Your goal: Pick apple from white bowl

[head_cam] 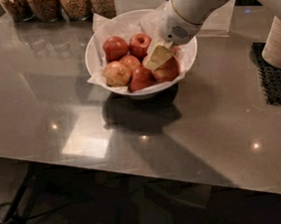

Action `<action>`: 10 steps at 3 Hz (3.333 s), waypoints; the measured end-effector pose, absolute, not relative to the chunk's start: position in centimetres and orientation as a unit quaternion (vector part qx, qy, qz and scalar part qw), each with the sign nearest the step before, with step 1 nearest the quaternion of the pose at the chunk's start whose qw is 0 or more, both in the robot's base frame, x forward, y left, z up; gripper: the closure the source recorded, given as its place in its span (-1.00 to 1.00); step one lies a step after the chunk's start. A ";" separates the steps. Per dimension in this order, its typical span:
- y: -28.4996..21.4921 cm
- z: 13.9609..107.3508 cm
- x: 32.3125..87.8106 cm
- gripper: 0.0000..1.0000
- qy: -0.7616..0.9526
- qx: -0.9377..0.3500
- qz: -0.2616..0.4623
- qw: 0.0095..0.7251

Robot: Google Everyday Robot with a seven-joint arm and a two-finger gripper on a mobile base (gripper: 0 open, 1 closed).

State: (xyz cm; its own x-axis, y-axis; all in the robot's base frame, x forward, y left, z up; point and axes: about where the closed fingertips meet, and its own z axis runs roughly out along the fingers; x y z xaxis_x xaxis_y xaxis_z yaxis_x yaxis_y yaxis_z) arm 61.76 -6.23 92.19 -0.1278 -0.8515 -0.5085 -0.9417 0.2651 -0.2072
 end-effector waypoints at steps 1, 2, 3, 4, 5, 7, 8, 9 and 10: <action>-6.2 92.2 61.8 0.70 0.746 -0.601 0.082 0.275; -6.2 92.2 61.8 0.24 0.746 -0.601 0.082 0.275; -6.2 92.2 61.8 -0.23 0.746 -0.601 0.082 0.275; -7.1 92.2 61.9 -0.64 0.749 -0.595 0.087 0.279; -8.8 92.6 62.0 -0.70 0.756 -0.581 0.088 0.287; -10.2 92.3 62.4 -0.32 0.765 -0.571 0.091 0.284; -8.8 90.8 62.6 -0.18 0.761 -0.584 0.104 0.263; -7.5 89.0 62.5 -0.20 0.758 -0.597 0.118 0.236; -7.4 89.2 62.4 -0.24 0.758 -0.598 0.118 0.233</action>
Offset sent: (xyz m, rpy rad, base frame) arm 0.0000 0.0000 0.0000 0.0000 0.0000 0.0000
